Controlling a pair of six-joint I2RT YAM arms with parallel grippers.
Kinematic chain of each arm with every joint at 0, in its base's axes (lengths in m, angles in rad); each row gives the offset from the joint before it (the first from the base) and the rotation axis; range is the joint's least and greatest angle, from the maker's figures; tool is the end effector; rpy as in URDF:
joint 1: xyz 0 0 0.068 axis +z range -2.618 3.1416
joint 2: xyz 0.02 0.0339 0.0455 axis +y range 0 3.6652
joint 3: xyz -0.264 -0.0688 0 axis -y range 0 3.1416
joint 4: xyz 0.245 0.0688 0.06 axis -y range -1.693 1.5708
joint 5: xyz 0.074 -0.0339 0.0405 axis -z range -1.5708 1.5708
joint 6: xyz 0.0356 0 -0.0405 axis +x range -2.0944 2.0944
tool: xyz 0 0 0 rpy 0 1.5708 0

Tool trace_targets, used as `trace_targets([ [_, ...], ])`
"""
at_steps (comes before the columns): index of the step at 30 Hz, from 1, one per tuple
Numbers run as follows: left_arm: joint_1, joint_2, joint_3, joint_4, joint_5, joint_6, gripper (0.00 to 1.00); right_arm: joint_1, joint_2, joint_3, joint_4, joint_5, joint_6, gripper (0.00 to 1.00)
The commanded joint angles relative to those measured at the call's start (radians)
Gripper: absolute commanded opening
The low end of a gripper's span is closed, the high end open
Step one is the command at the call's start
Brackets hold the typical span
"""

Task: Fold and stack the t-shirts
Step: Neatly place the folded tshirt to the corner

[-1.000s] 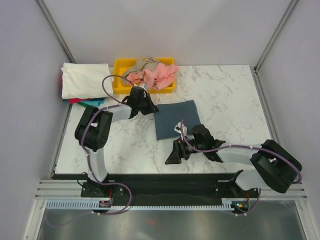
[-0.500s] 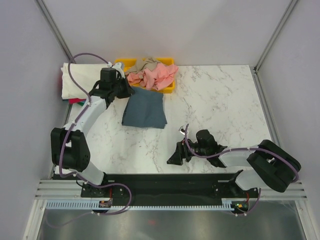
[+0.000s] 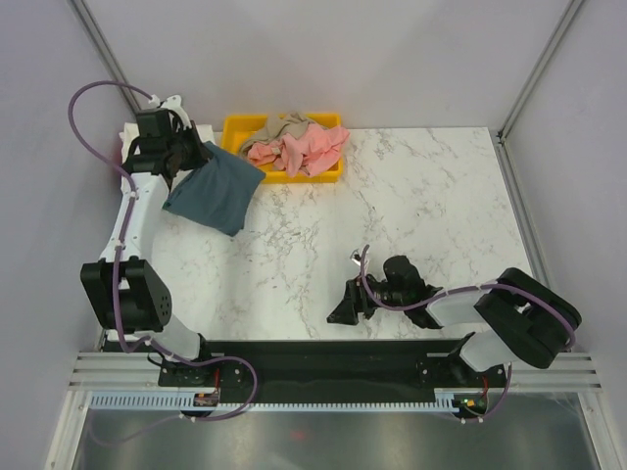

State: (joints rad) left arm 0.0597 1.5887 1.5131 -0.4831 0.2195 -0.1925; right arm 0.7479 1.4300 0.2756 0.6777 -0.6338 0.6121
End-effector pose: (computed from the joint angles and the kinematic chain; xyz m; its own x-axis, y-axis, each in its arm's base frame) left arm 0.3656 0.0141 0.3611 -0.5435 -0.2195 -0.8102 0.0225 0.9610 -0.2755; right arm 0.1529 0.1706 0.1280 -0.8119 -0.1216 -0.5711 -0.5710 0.3699 0.7329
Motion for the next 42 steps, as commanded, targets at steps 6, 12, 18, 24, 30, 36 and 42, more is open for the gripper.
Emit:
trace_targets([
  [6, 0.058, 0.025, 0.202, -0.001, 0.061, 0.067, 0.02, -0.001, 0.046, 0.031, 0.066, -0.046, 0.006, 0.81],
  [12, 0.111, 0.074, 0.329, -0.023, 0.127, 0.036, 0.02, -0.001, 0.052, 0.034, 0.065, -0.049, 0.009, 0.81],
  [18, 0.137, 0.126, 0.447, -0.046, 0.135, 0.036, 0.02, -0.001, 0.064, 0.039, 0.068, -0.056, 0.011, 0.81],
  [24, 0.164, 0.217, 0.564, -0.077, 0.170, 0.028, 0.02, -0.001, 0.086, 0.042, 0.079, -0.067, 0.018, 0.81],
  [30, 0.199, 0.286, 0.616, -0.084, 0.220, 0.034, 0.02, -0.001, 0.099, 0.043, 0.092, -0.078, 0.025, 0.81],
  [36, 0.244, 0.376, 0.696, -0.088, 0.293, 0.031, 0.02, -0.001, 0.112, 0.047, 0.095, -0.081, 0.029, 0.81],
  [42, 0.259, 0.430, 0.759, -0.110, 0.212, 0.056, 0.02, -0.001, 0.124, 0.050, 0.103, -0.089, 0.035, 0.81],
])
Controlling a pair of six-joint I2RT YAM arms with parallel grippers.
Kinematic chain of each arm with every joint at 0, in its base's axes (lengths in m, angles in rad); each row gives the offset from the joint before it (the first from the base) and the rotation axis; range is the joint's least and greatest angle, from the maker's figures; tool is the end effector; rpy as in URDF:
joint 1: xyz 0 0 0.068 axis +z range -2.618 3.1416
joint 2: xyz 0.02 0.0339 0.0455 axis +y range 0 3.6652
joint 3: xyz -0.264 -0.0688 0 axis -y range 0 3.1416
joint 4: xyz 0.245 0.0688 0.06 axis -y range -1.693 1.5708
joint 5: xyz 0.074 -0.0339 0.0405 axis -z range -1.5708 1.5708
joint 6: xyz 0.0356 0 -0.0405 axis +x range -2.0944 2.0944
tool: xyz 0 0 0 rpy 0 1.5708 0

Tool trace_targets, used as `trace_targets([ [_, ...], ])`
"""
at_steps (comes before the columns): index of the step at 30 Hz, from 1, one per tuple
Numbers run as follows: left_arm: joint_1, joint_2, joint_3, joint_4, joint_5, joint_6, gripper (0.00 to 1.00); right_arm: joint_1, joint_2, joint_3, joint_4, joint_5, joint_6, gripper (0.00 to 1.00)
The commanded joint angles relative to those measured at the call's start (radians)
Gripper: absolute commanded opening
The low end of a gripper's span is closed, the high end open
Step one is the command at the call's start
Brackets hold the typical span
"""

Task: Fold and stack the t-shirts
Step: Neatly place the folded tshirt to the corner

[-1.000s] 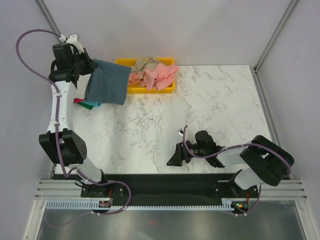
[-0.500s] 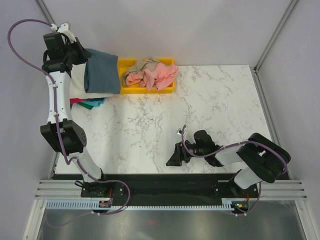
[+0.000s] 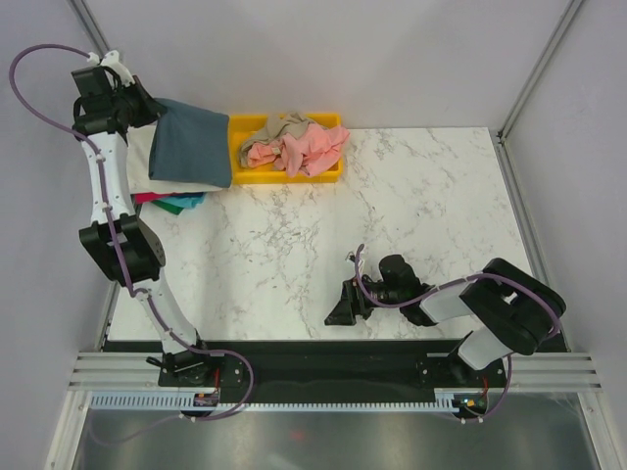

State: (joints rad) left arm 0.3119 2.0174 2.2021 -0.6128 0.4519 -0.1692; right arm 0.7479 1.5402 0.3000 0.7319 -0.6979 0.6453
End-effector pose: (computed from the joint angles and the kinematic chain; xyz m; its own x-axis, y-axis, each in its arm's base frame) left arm 0.4429 0.1265 0.4116 -0.4067 -0.2903 -0.8662 0.0340 0.9427 -0.3319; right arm 0.1580 0.1777 0.1158 -0.8460 -0.1562 -0.5098 -0.5305 0.3428 0.7753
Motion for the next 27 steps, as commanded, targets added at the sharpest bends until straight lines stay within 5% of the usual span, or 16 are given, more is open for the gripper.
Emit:
trace_targets([
  [1, 0.006, 0.012, 0.074, 0.019, -0.034, 0.040, 0.02, -0.001, 0.015, 0.025, 0.050, -0.025, 0.002, 0.81],
  [14, 0.029, 0.152, 0.255, -0.016, -0.182, 0.089, 0.02, -0.001, 0.046, 0.036, 0.058, -0.037, 0.010, 0.81],
  [27, 0.092, 0.279, 0.321, -0.016, -0.186, 0.128, 0.02, -0.001, 0.070, 0.048, 0.058, -0.046, 0.016, 0.81],
])
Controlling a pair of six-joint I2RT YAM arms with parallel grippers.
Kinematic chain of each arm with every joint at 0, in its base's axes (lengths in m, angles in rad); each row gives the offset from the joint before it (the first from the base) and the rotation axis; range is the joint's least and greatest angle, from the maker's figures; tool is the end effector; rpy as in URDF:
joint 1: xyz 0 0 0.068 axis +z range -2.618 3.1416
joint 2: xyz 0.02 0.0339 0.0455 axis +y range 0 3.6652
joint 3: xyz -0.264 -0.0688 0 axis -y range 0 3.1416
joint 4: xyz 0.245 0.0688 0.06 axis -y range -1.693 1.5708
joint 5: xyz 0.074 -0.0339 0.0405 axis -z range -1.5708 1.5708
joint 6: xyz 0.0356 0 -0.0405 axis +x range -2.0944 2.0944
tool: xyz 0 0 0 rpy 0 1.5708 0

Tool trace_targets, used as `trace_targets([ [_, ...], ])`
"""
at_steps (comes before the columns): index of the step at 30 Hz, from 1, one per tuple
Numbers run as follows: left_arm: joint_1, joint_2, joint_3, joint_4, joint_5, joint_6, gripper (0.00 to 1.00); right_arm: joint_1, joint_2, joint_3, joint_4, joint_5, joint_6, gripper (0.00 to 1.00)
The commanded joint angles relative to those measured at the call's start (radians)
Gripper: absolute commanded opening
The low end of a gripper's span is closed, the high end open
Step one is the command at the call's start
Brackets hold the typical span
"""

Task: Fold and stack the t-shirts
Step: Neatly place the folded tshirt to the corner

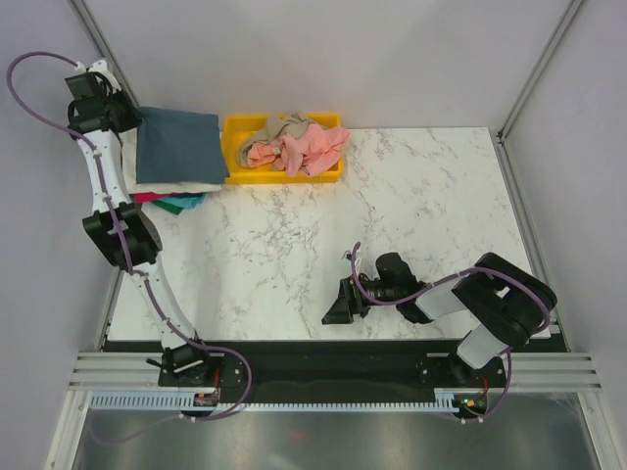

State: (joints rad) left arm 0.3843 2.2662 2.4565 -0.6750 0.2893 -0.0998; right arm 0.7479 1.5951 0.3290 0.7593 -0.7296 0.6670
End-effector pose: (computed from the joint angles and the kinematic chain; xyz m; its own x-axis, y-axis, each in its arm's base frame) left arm 0.4804 0.1833 0.3711 -0.4173 -0.2718 -0.8672 -0.1677 0.9609 -0.2204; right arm 0.1635 0.1841 0.1129 -0.8575 -0.1665 -0.4868 -0.5139 0.3222 0.7951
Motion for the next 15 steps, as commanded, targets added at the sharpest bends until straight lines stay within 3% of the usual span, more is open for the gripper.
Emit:
trace_targets([
  [1, 0.021, 0.041, 0.076, 0.048, -0.042, 0.060, 0.02, -0.001, 0.016, 0.018, 0.031, -0.013, -0.006, 0.81],
  [6, 0.051, 0.082, 0.108, 0.112, -0.108, 0.058, 0.02, -0.001, 0.020, 0.021, 0.028, -0.013, -0.006, 0.81],
  [8, 0.068, 0.088, 0.105, 0.124, -0.150, 0.029, 0.09, -0.001, 0.023, 0.022, 0.026, -0.014, -0.006, 0.81],
  [9, 0.073, 0.099, 0.105, 0.126, -0.179, 0.025, 0.21, -0.001, 0.023, 0.024, 0.026, -0.014, -0.006, 0.81],
  [10, 0.076, 0.101, 0.098, 0.123, -0.196, 0.015, 0.51, -0.001, 0.026, 0.025, 0.025, -0.014, -0.004, 0.81],
  [12, 0.079, 0.089, 0.088, 0.111, -0.233, -0.018, 0.92, -0.001, 0.028, 0.025, 0.025, -0.014, -0.006, 0.81],
  [13, 0.079, 0.081, 0.084, 0.095, -0.236, -0.043, 0.99, -0.001, 0.028, 0.027, 0.025, -0.016, -0.006, 0.81],
  [15, 0.064, 0.049, 0.082, 0.083, -0.283, -0.051, 1.00, -0.001, 0.029, 0.028, 0.021, -0.014, -0.006, 0.81],
])
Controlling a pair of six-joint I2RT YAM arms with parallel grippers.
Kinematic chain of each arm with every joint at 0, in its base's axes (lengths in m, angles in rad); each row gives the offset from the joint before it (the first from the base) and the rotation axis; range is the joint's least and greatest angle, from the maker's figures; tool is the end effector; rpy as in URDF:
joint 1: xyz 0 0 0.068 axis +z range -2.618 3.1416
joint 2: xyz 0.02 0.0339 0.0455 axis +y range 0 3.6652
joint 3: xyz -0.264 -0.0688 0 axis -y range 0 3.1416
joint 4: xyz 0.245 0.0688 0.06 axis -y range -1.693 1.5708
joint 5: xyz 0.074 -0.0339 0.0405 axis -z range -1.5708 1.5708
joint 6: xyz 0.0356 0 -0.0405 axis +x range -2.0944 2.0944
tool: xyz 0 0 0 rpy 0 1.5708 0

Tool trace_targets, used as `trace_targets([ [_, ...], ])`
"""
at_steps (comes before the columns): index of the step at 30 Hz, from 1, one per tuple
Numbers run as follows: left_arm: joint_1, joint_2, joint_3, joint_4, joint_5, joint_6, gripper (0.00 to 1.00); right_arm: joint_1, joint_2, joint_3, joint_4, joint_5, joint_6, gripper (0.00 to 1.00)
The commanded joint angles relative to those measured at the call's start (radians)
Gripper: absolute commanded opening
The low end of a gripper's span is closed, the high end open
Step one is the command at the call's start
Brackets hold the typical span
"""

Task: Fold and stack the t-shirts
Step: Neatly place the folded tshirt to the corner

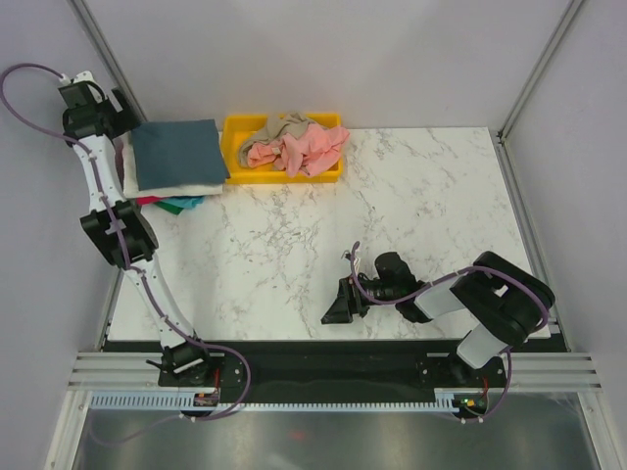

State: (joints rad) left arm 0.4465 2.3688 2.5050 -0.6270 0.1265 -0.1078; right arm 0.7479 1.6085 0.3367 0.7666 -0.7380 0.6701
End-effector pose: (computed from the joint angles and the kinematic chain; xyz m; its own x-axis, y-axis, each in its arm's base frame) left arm 0.4890 0.2291 0.3390 -0.3874 -0.3038 -0.8704 -0.3718 0.9154 -0.1540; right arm 0.1650 0.1857 0.1123 -0.8586 -0.1698 -0.4836 -0.5123 0.3157 0.7987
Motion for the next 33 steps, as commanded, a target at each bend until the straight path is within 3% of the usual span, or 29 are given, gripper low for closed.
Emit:
trace_targets([
  [1, -0.008, -0.066, 0.034, 0.023, -0.123, -0.044, 1.00, -0.001, 0.016, 0.019, 0.014, -0.008, -0.010, 0.81],
  [9, -0.104, -0.266, -0.106, 0.001, -0.211, -0.067, 0.99, -0.001, 0.010, 0.016, 0.019, -0.006, -0.010, 0.81],
  [14, -0.201, -0.338, -0.218, 0.006, -0.226, -0.087, 0.93, -0.001, 0.010, 0.015, 0.022, -0.009, -0.007, 0.81],
  [20, -0.206, -0.252, -0.287, 0.013, -0.206, -0.125, 0.94, 0.001, 0.008, 0.013, 0.022, -0.006, -0.007, 0.81],
  [24, -0.192, -0.137, -0.255, 0.019, -0.284, -0.109, 0.95, 0.001, 0.008, 0.013, 0.019, -0.006, -0.007, 0.81],
  [33, -0.026, 0.085, -0.137, 0.044, -0.257, -0.147, 0.93, -0.001, 0.027, 0.027, 0.010, -0.012, -0.009, 0.81],
])
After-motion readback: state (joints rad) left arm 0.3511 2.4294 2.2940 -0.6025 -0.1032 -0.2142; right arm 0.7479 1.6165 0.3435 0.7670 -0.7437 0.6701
